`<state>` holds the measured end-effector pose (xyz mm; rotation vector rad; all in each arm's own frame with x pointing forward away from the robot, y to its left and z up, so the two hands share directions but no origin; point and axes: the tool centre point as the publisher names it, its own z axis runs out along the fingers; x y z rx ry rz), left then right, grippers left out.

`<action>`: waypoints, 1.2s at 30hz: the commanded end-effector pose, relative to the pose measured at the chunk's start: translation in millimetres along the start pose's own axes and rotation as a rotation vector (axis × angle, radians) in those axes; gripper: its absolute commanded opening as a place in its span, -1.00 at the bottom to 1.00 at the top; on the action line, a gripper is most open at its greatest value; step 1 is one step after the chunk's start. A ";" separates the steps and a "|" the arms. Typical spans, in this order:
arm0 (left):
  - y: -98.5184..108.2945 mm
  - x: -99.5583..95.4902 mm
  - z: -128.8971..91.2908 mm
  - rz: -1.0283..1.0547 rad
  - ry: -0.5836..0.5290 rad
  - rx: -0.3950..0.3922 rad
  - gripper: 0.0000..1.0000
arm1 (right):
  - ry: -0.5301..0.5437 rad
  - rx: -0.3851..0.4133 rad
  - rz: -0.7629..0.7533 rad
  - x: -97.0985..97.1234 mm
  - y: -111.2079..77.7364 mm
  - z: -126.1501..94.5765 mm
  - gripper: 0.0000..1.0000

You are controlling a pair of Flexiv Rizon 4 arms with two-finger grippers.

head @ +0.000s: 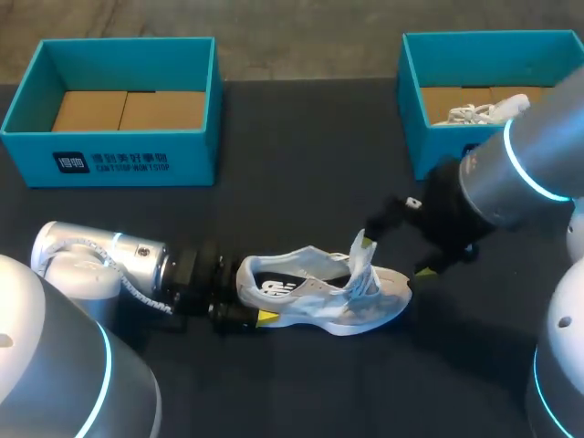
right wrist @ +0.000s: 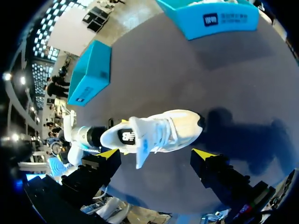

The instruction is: Take the shoe out of the shoebox, open the shoe tongue, remove and reinsert the insole, then place the shoe into the shoebox

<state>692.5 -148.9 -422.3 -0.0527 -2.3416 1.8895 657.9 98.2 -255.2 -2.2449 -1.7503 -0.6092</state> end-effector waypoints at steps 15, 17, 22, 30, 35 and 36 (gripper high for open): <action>0.6 0.5 0.0 0.000 0.000 -0.001 -1.00 | -0.375 0.205 -0.658 82.5 8.7 -10.1 -1.00; 0.6 0.5 0.0 0.000 0.000 -0.001 -1.00 | -0.367 0.240 -0.798 87.1 7.1 -6.5 -1.00; 0.6 0.5 0.0 0.000 0.000 -0.001 -1.00 | -0.358 0.300 -0.999 94.5 2.4 0.1 -1.00; 0.6 0.5 0.0 0.000 0.000 -0.001 -1.00 | -0.377 0.310 -1.022 97.8 -1.4 2.9 -1.00; 0.6 0.5 0.0 0.000 0.000 -0.001 -1.00 | -0.377 0.310 -1.022 97.8 -1.4 2.9 -1.00; 0.6 0.5 0.0 0.000 0.000 -0.001 -1.00 | -0.410 0.316 -1.062 101.3 -2.9 7.9 -1.00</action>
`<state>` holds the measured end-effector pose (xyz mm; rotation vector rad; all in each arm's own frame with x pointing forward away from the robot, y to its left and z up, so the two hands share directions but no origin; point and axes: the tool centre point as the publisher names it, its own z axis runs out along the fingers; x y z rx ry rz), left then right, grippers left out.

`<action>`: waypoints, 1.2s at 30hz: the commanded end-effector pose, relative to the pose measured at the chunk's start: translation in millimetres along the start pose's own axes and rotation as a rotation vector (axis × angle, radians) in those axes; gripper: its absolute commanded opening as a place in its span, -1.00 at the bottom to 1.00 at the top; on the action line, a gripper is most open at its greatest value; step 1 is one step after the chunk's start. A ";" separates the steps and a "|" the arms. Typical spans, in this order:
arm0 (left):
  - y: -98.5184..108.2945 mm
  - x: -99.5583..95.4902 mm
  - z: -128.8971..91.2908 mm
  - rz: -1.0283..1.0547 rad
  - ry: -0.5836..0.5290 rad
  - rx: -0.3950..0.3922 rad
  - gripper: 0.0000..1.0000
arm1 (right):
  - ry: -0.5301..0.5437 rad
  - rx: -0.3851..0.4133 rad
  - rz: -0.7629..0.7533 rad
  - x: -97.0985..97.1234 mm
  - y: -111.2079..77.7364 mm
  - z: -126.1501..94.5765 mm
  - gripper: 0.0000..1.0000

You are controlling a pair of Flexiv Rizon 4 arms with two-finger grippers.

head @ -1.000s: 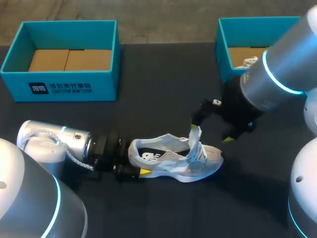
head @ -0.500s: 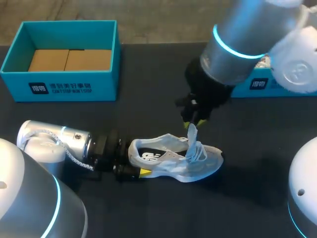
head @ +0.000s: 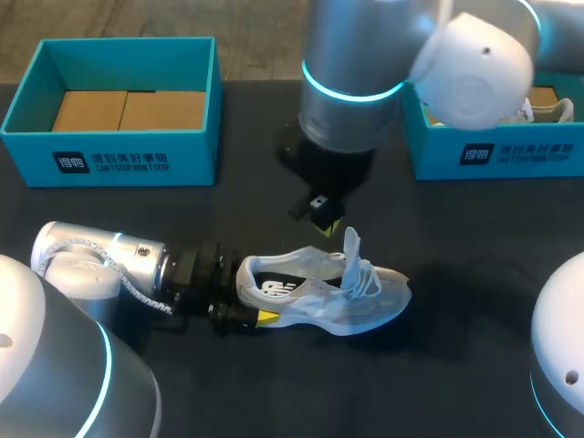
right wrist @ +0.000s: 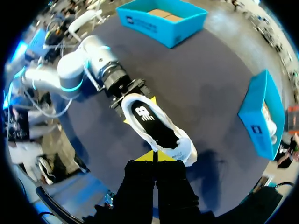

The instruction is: Take the shoe out of the shoebox, open the shoe tongue, remove and reinsert the insole, then place the shoe into the shoebox

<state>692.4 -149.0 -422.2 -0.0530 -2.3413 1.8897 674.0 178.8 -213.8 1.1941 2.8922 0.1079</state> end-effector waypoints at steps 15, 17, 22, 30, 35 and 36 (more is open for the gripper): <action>0.7 0.4 -0.1 0.000 0.000 -0.001 -1.00 | 0.015 0.120 -0.467 12.3 31.5 65.0 -1.00; 0.7 0.4 -0.1 0.000 0.000 -0.001 -1.00 | 0.009 0.152 -0.485 13.0 33.0 70.8 -1.00; 0.7 0.4 -0.1 0.000 0.000 -0.001 -1.00 | 0.009 0.152 -0.485 13.0 33.0 70.8 -1.00; 0.7 0.4 -0.1 0.000 0.000 -0.001 -1.00 | -0.030 0.127 -0.512 16.1 34.3 77.8 -1.00; 0.7 0.4 -0.1 0.000 0.000 -0.001 -1.00 | -0.091 0.110 -0.550 21.7 35.4 93.3 -1.00; 0.7 0.4 -0.1 0.000 0.000 -0.001 -1.00 | -0.098 0.114 -0.549 22.8 35.3 94.9 -1.00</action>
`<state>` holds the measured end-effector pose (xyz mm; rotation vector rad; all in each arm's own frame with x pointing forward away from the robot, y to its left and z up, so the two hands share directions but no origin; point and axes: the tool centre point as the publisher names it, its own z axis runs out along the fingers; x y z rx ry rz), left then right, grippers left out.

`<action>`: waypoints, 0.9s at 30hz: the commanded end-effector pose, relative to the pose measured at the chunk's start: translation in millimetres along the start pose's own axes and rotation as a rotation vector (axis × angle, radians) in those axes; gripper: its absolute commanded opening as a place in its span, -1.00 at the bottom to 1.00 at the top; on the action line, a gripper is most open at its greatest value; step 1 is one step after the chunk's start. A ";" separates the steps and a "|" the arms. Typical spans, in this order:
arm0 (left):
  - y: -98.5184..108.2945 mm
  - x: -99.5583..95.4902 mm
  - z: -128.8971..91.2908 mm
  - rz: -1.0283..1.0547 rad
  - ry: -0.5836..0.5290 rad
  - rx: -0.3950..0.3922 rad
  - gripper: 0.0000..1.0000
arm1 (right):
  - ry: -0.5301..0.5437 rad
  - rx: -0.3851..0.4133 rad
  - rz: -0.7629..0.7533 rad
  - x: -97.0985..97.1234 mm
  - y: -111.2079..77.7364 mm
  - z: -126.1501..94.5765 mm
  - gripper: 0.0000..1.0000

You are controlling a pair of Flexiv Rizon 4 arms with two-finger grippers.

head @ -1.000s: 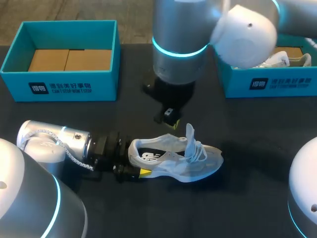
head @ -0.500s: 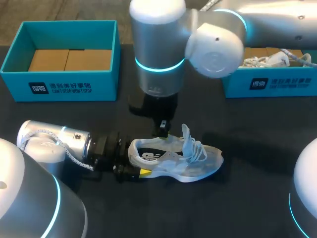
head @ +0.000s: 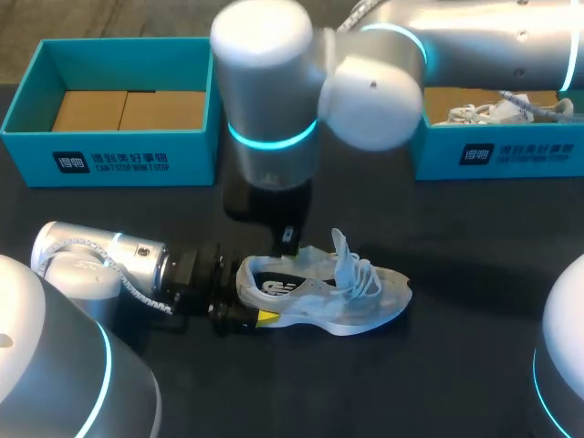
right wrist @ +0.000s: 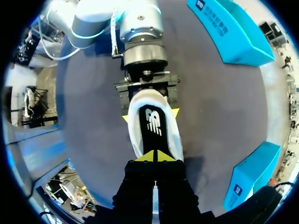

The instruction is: Take the shoe out of the shoebox, open the shoe tongue, remove and reinsert the insole, then place the shoe into the shoebox

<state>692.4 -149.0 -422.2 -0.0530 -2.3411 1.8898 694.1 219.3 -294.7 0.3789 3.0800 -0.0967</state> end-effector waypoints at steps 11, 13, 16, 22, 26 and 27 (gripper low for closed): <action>0.7 0.4 -0.1 0.000 0.000 -0.002 -1.00 | -0.132 0.057 -0.093 9.0 12.5 15.8 -1.00; 0.7 0.4 -0.1 0.000 0.000 -0.002 -1.00 | -0.127 0.058 -0.107 6.3 12.7 21.8 -1.00; 0.7 0.4 -0.1 0.000 0.000 -0.002 -1.00 | -0.118 0.057 -0.116 2.4 11.2 31.6 -1.00; 0.7 0.4 -0.1 0.000 0.000 -0.002 -1.00 | -0.124 0.061 -0.118 -1.3 3.7 49.1 -1.00; 0.7 0.4 -0.1 0.000 0.000 -0.002 -1.00 | -0.128 0.070 -0.127 -3.7 -0.9 58.6 -1.00; 0.7 0.4 -0.1 0.000 0.000 -0.002 -1.00 | -0.127 0.065 -0.133 -4.4 -2.1 60.9 -1.00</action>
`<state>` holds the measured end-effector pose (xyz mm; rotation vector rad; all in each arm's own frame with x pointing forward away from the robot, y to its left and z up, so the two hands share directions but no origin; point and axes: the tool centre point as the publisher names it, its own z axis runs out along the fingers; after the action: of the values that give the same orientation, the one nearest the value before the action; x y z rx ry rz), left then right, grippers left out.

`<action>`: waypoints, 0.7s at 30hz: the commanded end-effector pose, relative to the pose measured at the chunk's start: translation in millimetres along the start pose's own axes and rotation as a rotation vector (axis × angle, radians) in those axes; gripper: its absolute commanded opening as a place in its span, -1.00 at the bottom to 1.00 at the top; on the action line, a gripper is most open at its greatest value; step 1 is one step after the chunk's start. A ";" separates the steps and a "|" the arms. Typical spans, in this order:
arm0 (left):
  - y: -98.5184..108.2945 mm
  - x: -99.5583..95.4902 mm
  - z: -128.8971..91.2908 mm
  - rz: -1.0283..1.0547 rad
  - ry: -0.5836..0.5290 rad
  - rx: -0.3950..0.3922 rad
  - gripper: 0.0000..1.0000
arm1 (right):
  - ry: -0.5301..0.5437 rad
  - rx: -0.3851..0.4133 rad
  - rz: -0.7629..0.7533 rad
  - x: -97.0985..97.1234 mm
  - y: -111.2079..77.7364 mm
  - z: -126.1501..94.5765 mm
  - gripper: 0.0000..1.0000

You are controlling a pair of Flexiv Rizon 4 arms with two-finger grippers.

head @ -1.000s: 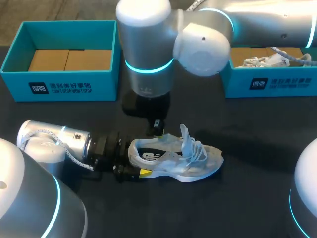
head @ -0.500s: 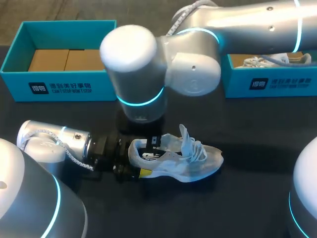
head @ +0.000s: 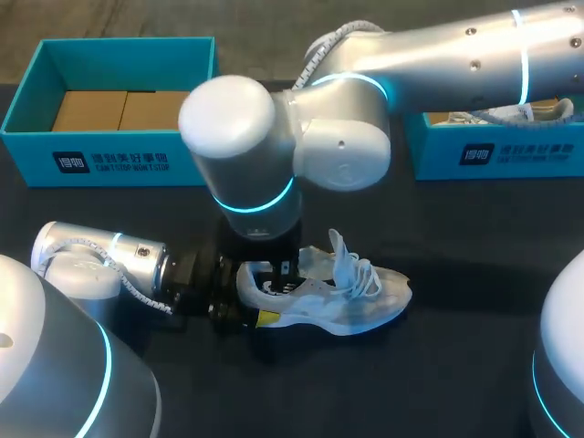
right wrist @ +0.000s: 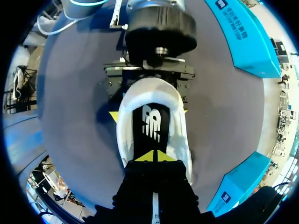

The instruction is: Take the shoe out of the shoebox, open the shoe tongue, remove and reinsert the insole, then place the shoe into the shoebox

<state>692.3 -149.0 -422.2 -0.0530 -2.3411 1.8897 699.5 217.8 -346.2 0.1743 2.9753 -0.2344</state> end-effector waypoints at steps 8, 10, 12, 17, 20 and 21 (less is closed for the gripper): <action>0.7 0.4 -0.1 0.000 0.000 -0.002 -1.00 | 0.028 -0.033 0.003 -0.8 -12.6 27.3 -1.00; 0.7 0.4 -0.1 0.000 0.000 -0.002 -1.00 | 0.023 -0.037 0.002 0.0 -14.9 29.6 -1.00; 0.7 0.4 -0.1 0.000 0.000 -0.002 -1.00 | 0.016 -0.050 -0.004 0.2 -16.1 31.7 -1.00; 0.7 0.4 -0.1 0.000 0.000 -0.002 -1.00 | 0.015 -0.068 -0.007 0.1 -16.1 30.9 -1.00; 0.7 0.4 -0.1 0.000 0.000 -0.002 -1.00 | -0.016 -0.034 -0.028 -3.2 -5.9 13.4 -1.00; 0.7 0.4 -0.1 0.000 0.000 -0.002 -1.00 | -0.022 -0.027 -0.034 -5.1 -3.5 10.3 -1.00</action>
<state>692.4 -148.9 -422.2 -0.0531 -2.3415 1.8896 709.0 204.0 -371.7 0.1199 2.9775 -0.1478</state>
